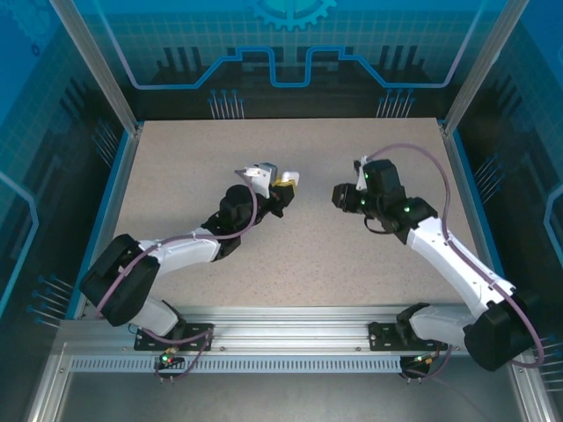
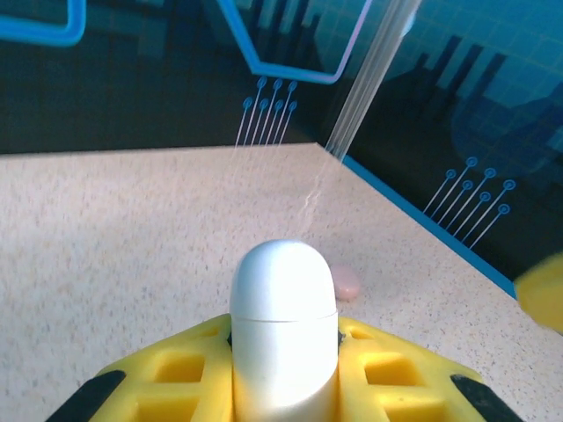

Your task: Insert wireless bluetooth earbuds into charging case

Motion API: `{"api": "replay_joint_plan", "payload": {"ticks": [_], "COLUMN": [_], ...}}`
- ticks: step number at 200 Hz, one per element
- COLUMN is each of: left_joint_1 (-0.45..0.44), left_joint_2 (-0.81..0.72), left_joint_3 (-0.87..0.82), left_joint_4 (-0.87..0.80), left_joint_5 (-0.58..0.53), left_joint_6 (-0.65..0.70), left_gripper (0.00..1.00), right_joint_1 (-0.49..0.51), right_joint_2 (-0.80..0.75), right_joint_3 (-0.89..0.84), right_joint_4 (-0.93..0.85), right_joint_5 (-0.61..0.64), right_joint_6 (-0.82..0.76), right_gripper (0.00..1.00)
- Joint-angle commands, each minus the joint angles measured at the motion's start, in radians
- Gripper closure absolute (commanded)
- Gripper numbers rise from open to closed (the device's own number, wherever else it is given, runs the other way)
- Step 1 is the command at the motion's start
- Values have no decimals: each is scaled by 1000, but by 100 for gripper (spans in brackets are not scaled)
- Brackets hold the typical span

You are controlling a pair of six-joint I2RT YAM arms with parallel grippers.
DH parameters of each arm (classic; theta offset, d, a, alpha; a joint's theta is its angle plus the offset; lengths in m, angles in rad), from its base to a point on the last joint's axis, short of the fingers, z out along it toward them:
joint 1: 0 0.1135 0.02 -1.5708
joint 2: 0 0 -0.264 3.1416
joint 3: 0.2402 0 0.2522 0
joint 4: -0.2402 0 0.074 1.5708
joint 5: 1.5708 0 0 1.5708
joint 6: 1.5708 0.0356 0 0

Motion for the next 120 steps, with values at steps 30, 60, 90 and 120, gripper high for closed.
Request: {"api": "replay_joint_plan", "payload": {"ticks": [30, 60, 90, 120], "left_joint_1": [4, 5, 6, 17], "left_joint_2": [170, 281, 373, 439], "left_joint_3": [73, 132, 206, 269], "left_joint_4": [-45, -74, -119, -162], "left_joint_5": [-28, -25, -12, -1], "left_joint_6": [-209, -265, -286, -316], "left_gripper": [100, 100, 100, 100], "right_joint_1": [50, 51, 51, 52], "right_joint_2": [-127, -170, -199, -215], "right_joint_3": [-151, -180, -178, -168], "right_joint_4": [91, 77, 58, 43], "right_joint_5": [87, 110, 126, 135], "right_joint_6": [53, 44, 32, 26], "right_gripper": [50, 46, 43, 40]}}
